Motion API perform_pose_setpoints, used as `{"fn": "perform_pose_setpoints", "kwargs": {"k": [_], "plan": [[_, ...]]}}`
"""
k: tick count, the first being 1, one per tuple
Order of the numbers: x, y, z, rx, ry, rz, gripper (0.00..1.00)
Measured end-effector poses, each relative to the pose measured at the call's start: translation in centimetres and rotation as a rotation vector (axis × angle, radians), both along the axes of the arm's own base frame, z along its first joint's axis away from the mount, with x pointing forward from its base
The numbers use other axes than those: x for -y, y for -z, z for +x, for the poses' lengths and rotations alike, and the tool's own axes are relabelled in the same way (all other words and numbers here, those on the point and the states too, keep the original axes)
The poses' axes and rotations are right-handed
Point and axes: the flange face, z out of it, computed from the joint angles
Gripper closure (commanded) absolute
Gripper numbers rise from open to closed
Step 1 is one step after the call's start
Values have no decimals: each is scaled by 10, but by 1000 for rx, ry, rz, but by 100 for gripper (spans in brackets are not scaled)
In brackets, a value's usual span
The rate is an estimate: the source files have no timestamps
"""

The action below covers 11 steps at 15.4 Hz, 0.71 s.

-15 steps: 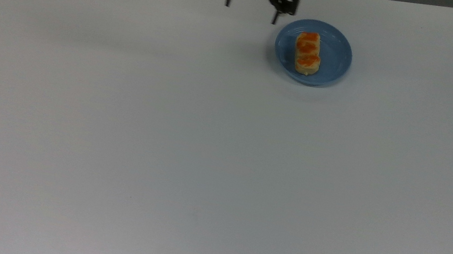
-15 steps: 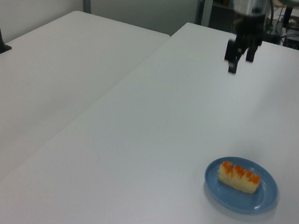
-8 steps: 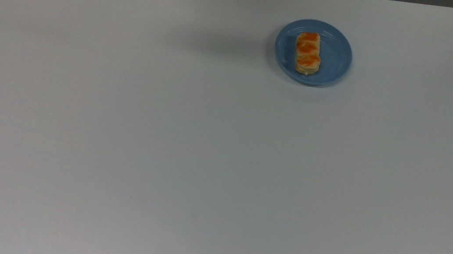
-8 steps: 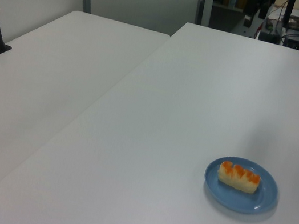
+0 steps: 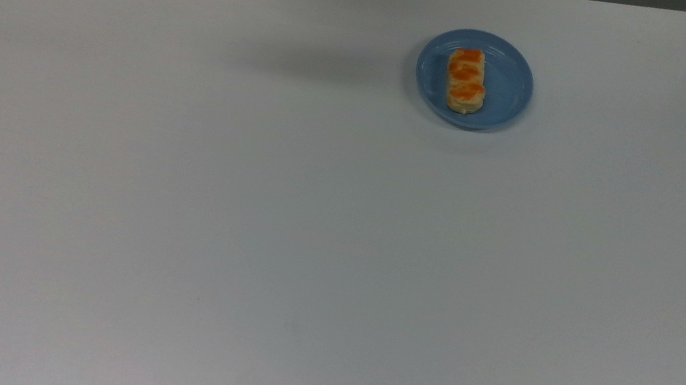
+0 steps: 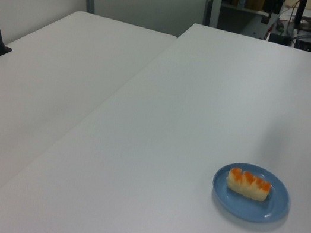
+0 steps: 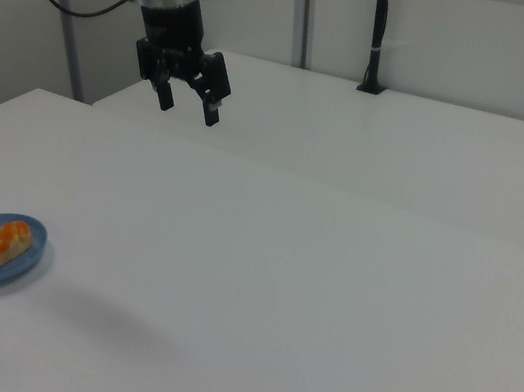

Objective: Put the bread onto the plate

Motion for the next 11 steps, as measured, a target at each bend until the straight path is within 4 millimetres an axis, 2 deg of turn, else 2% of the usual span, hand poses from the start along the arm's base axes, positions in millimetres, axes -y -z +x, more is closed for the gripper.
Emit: {"fn": "perform_pose_setpoints", "kwargs": {"k": [5, 11], "plan": [[27, -18, -4, 48, 59, 80, 0], [23, -22, -4, 56, 55, 84, 0]]}}
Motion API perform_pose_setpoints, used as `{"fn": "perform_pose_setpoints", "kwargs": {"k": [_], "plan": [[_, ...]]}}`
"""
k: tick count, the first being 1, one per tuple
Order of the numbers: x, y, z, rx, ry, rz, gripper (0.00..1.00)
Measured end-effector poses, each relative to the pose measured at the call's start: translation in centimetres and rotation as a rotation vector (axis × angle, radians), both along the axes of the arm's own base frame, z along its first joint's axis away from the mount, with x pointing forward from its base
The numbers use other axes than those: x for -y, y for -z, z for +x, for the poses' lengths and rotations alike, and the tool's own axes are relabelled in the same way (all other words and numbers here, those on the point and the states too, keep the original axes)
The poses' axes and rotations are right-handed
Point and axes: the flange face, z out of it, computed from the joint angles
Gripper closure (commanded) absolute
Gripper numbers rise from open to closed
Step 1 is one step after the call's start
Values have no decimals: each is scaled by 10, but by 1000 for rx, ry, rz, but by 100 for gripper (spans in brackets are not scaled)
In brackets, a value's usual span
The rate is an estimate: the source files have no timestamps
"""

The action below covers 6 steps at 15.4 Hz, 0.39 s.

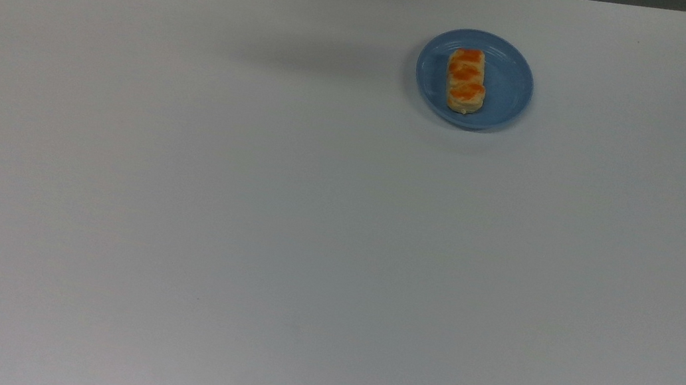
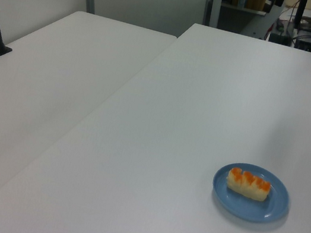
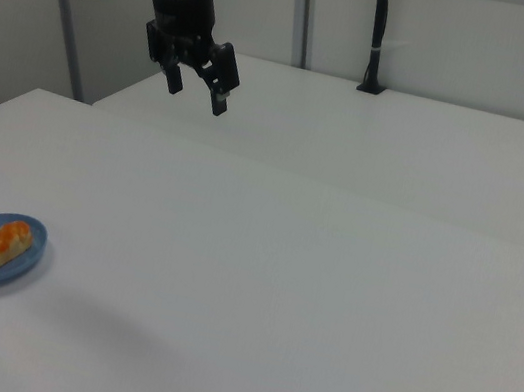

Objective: Put the bread onto the plate

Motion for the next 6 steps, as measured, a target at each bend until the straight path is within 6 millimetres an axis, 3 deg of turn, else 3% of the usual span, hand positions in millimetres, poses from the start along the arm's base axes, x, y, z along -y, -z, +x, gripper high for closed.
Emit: {"fn": "perform_pose_setpoints", "kwargs": {"k": [6], "plan": [[-19, 0, 3, 0, 47, 13, 0]]}}
